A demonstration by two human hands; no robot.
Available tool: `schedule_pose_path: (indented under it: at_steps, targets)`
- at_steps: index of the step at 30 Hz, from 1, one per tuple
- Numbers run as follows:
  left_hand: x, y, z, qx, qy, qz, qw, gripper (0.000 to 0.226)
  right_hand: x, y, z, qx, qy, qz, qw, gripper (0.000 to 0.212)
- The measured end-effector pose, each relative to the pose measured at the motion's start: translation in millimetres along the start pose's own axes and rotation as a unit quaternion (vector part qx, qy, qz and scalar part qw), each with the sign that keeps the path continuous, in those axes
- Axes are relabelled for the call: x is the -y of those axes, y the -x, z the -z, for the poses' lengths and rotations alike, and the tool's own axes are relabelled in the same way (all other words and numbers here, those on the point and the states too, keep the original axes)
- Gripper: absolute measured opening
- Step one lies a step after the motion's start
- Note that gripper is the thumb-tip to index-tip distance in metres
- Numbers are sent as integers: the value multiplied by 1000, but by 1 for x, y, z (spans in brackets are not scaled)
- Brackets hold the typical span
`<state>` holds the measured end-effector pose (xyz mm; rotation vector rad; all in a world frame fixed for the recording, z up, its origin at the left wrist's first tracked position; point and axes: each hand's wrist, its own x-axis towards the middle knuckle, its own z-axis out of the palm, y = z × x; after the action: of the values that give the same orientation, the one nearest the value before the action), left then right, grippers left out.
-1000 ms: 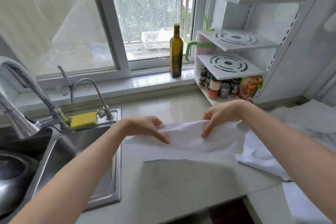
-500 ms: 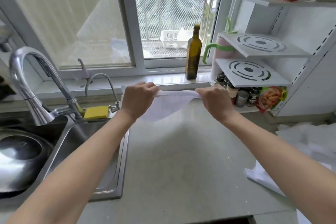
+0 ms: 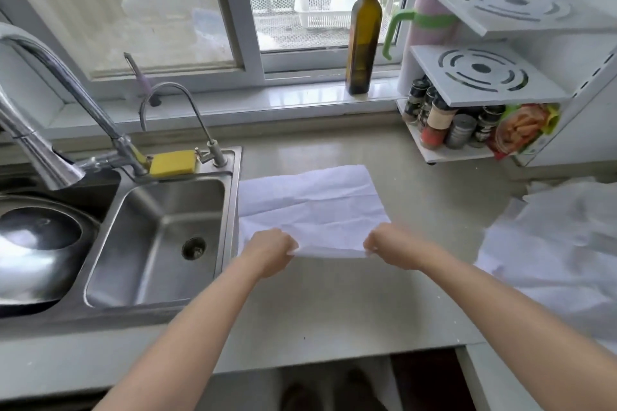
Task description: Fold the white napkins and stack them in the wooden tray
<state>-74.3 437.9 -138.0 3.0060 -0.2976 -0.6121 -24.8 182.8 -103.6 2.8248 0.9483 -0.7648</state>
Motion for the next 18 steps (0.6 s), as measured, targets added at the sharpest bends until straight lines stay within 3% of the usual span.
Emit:
schedule_pose_path:
  at_steps: [2, 4, 8, 12, 14, 16, 18]
  targets:
    - [-5, 5, -17, 35, -3, -15, 999, 12, 0, -2, -15, 62, -18, -7, 998, 34]
    - [-11, 10, -27, 62, -5, -35, 997, 19, 0, -4, -27, 112, -43, -6, 993, 21]
    - [-16, 17, -34, 123, 6, -67, 990, 19, 0, -2, -30, 238, -75, 12, 968, 24]
    - [-22, 23, -26, 196, 71, -62, 976, 28, -5, -4, -25, 307, -66, -14, 949, 15]
    - [-24, 25, -18, 223, 161, -36, 961, 31, -8, -7, -25, 300, -61, -16, 952, 8]
    - [-21, 25, -7, 223, 247, 8, 943, 51, -15, -12, -23, 255, -95, -27, 962, 22]
    - [-16, 19, 1, 173, 307, 49, 934, 55, -23, -20, -24, 170, -161, -47, 971, 32]
